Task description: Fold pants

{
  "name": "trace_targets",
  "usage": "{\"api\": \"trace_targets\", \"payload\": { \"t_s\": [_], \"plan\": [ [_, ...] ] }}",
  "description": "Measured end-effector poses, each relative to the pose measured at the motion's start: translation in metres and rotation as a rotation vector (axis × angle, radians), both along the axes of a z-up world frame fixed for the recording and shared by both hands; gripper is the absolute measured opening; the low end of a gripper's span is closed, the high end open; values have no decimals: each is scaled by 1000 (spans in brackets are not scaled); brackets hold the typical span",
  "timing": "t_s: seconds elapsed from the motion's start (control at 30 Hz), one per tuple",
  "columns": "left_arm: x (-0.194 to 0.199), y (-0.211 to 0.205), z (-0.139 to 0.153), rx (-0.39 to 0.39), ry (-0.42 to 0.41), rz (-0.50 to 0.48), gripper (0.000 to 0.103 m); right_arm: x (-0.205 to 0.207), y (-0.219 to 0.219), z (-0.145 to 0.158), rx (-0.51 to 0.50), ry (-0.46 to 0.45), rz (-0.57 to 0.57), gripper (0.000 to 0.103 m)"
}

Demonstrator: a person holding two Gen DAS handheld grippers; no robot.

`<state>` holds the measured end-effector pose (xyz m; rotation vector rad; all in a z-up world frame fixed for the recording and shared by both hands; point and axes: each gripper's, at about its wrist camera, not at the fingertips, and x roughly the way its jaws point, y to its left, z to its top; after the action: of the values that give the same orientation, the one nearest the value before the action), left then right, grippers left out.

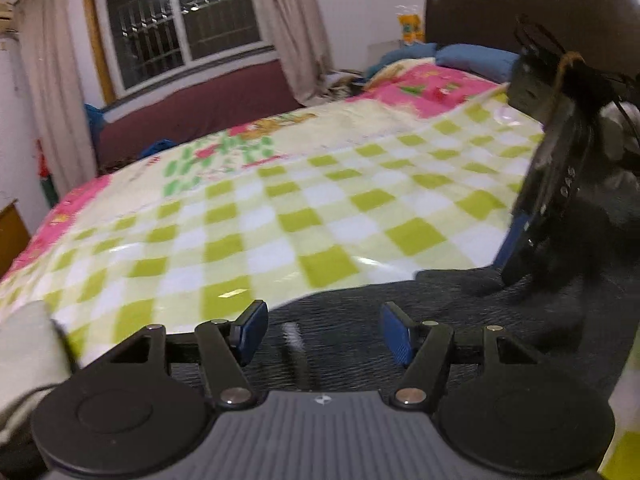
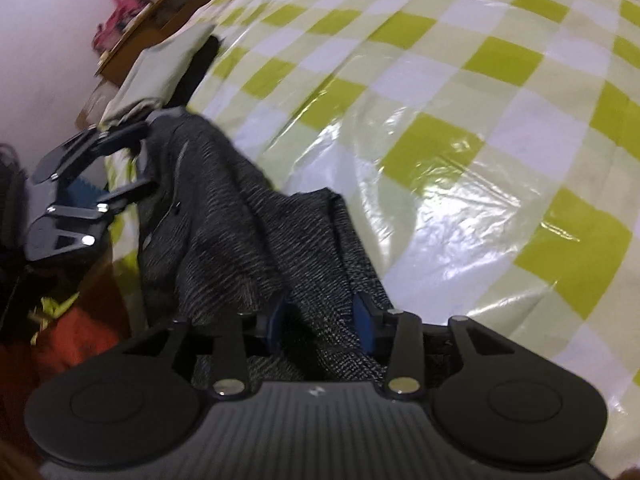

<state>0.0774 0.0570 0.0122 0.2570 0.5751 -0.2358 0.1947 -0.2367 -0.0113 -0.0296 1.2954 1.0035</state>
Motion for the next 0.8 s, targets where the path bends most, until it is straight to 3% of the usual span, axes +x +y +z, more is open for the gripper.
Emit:
{"api": "trace_targets", "payload": {
  "t_s": [0.2, 0.3, 0.47, 0.53, 0.57, 0.7, 0.8],
  "plan": [
    [6, -17, -13, 4, 46, -33, 76, 0, -9, 4, 133, 68, 25, 41],
    [7, -19, -16, 16, 60, -31, 76, 15, -10, -10, 122, 59, -19, 41],
    [9, -18, -19, 17, 78, -27, 76, 37, 2, -37, 285, 195, -46, 41],
    [8, -18, -19, 24, 74, -33, 76, 37, 14, -42, 321, 204, -51, 41],
    [7, -17, -18, 31, 71, -34, 76, 37, 18, -44, 327, 197, -68, 39],
    [2, -6, -13, 58, 44, -4, 76, 45, 9, -38, 420, 198, -270, 11],
    [-4, 13, -10, 60, 17, 94, 76, 49, 3, -26, 450, 116, -408, 10]
  ]
}}
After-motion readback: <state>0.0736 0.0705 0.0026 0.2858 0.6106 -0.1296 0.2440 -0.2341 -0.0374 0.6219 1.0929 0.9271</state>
